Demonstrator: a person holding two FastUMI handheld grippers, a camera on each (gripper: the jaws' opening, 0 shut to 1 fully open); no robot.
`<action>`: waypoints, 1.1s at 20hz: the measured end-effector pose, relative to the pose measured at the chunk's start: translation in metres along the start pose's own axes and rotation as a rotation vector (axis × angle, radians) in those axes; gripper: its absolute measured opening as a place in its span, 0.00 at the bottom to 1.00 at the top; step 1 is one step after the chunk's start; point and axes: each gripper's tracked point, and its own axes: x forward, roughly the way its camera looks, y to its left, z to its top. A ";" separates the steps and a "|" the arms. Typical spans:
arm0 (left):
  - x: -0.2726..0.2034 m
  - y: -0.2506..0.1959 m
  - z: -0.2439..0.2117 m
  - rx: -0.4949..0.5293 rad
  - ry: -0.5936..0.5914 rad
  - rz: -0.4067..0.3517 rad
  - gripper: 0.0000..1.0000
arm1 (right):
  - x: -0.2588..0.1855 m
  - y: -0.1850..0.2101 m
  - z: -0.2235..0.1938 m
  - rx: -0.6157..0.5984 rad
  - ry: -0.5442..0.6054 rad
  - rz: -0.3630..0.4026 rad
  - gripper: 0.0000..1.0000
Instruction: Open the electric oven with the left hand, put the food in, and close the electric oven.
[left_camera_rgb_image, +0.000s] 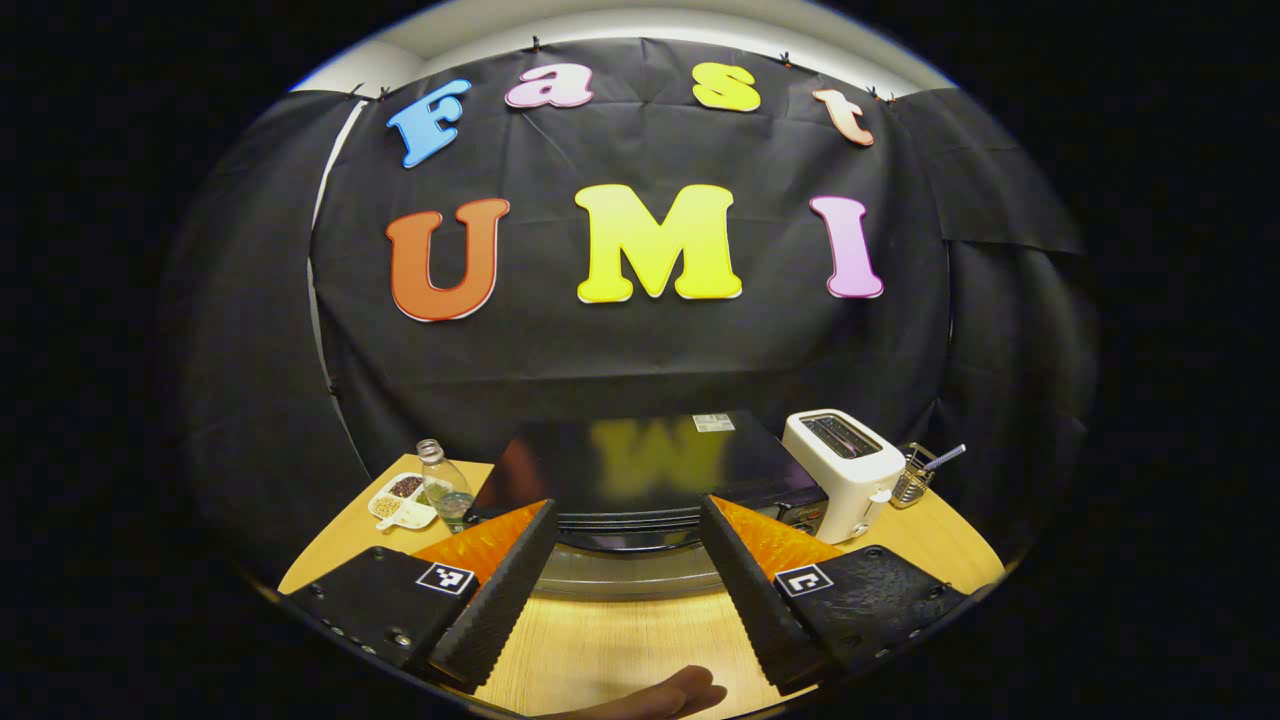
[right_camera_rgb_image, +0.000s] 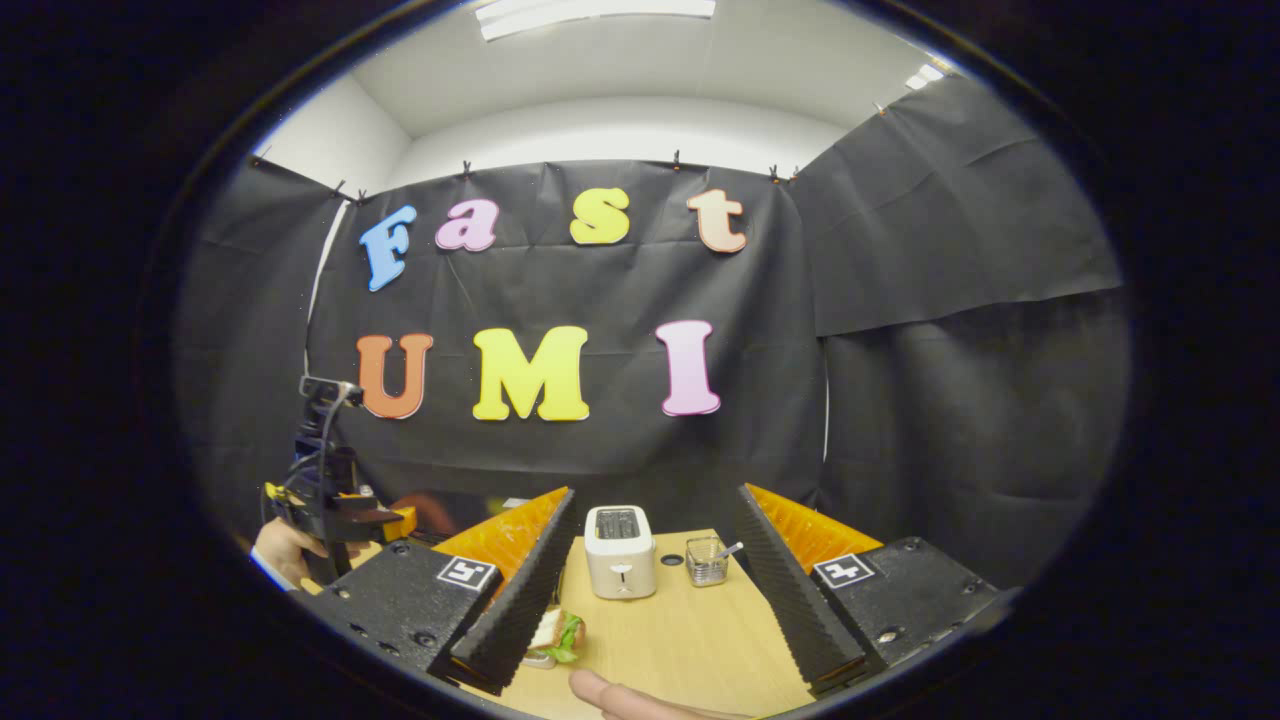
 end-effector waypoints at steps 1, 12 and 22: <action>0.014 -0.001 -0.008 0.008 0.026 0.008 0.94 | 0.001 -0.003 0.003 -0.007 -0.003 -0.004 0.90; 0.068 -0.006 -0.048 -0.028 0.174 -0.011 0.99 | 0.014 -0.022 -0.005 -0.012 -0.002 -0.015 0.90; 0.014 -0.010 -0.080 -0.024 0.149 -0.007 0.99 | 0.002 -0.011 -0.010 -0.016 -0.011 0.014 0.90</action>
